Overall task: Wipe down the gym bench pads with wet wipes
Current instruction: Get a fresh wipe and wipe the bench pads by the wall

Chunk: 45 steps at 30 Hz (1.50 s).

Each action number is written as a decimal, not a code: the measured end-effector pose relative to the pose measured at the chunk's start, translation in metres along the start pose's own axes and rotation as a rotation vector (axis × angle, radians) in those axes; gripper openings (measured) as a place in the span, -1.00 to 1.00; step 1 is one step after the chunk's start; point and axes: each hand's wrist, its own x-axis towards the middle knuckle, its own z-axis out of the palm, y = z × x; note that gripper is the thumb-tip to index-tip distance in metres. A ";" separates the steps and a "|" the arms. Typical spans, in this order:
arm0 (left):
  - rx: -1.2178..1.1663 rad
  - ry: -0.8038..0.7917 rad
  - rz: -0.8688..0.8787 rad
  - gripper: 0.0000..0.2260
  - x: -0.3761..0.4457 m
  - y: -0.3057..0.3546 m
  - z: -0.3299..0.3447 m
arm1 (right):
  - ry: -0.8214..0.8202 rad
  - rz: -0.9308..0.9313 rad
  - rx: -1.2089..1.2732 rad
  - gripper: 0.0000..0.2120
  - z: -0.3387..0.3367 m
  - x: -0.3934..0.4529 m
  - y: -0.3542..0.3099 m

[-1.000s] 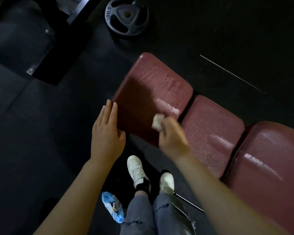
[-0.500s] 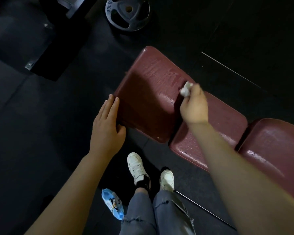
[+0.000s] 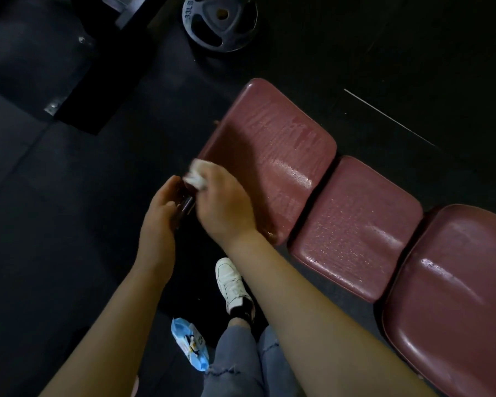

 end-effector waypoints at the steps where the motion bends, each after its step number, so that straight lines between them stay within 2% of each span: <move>1: -0.028 0.010 0.004 -0.59 -0.001 0.000 -0.001 | -0.059 -0.121 -0.074 -0.73 0.009 0.016 -0.011; 3: -0.052 0.024 -0.015 -0.60 -0.001 -0.001 -0.003 | -0.138 -0.286 -0.247 -0.73 0.015 0.029 -0.020; 6: -0.013 0.030 -0.061 -0.62 -0.002 -0.002 -0.004 | -0.051 -0.293 -0.270 -0.75 -0.001 0.003 0.006; 8: 0.006 0.038 -0.094 -0.62 0.001 -0.003 -0.004 | 0.022 -0.174 -0.234 -0.72 -0.022 -0.034 0.039; 11: 0.054 0.011 -0.102 -0.60 0.007 -0.003 -0.004 | -0.012 0.168 -0.241 -0.67 -0.057 -0.089 0.084; 14: 0.063 0.015 -0.112 -0.52 0.013 -0.002 -0.002 | 0.113 0.454 -0.202 -0.74 -0.053 -0.088 0.077; 16: 0.051 0.023 -0.111 -0.53 0.016 0.002 0.003 | 0.149 0.357 -0.120 -0.75 -0.034 -0.047 0.050; 19: 0.042 0.025 -0.113 -0.58 0.024 0.010 0.009 | 0.060 0.033 -0.061 -0.78 -0.006 0.027 0.011; 21: 0.064 0.015 -0.106 -0.61 0.030 0.013 0.010 | 0.079 -0.009 -0.049 -0.80 -0.012 0.049 0.015; 23: 0.135 -0.013 -0.095 -0.62 0.032 0.016 0.008 | 0.138 0.156 -0.092 -0.79 -0.032 0.029 0.047; 26: 0.267 -0.068 -0.073 -0.60 0.032 0.018 0.005 | 0.244 0.511 -0.230 -0.75 -0.069 -0.040 0.096; 29: 0.324 -0.068 -0.065 -0.58 0.038 0.020 0.007 | 0.304 0.674 -0.239 -0.80 -0.064 -0.044 0.099; 31: 0.323 -0.067 -0.068 -0.59 0.042 0.024 0.011 | 0.328 0.588 -0.141 -0.78 -0.051 -0.012 0.080; 34: 0.345 -0.076 -0.038 -0.61 0.051 0.030 0.016 | 0.140 0.166 -0.074 -0.75 -0.026 0.043 0.038; 36: 0.394 -0.095 -0.014 -0.60 0.057 0.034 0.018 | 0.059 -0.057 -0.153 -0.73 -0.020 0.061 0.027; 37: 0.417 -0.106 -0.020 -0.59 0.061 0.036 0.018 | 0.085 -0.022 -0.177 -0.74 -0.027 0.061 0.035; 38: 0.441 -0.120 -0.033 -0.59 0.063 0.037 0.019 | 0.141 0.090 -0.205 -0.75 -0.038 0.054 0.049; 40: 0.478 -0.148 -0.041 -0.58 0.066 0.041 0.019 | 0.290 0.415 -0.314 -0.76 -0.066 0.026 0.081; 42: 0.503 -0.161 -0.031 -0.57 0.068 0.043 0.019 | 0.354 0.640 -0.407 -0.79 -0.082 0.006 0.098; 44: 0.513 -0.164 -0.033 -0.58 0.071 0.045 0.018 | 0.383 0.703 -0.362 -0.80 -0.072 0.020 0.088; 45: 0.511 -0.160 -0.038 -0.59 0.073 0.045 0.017 | 0.402 0.642 -0.282 -0.79 -0.060 0.038 0.074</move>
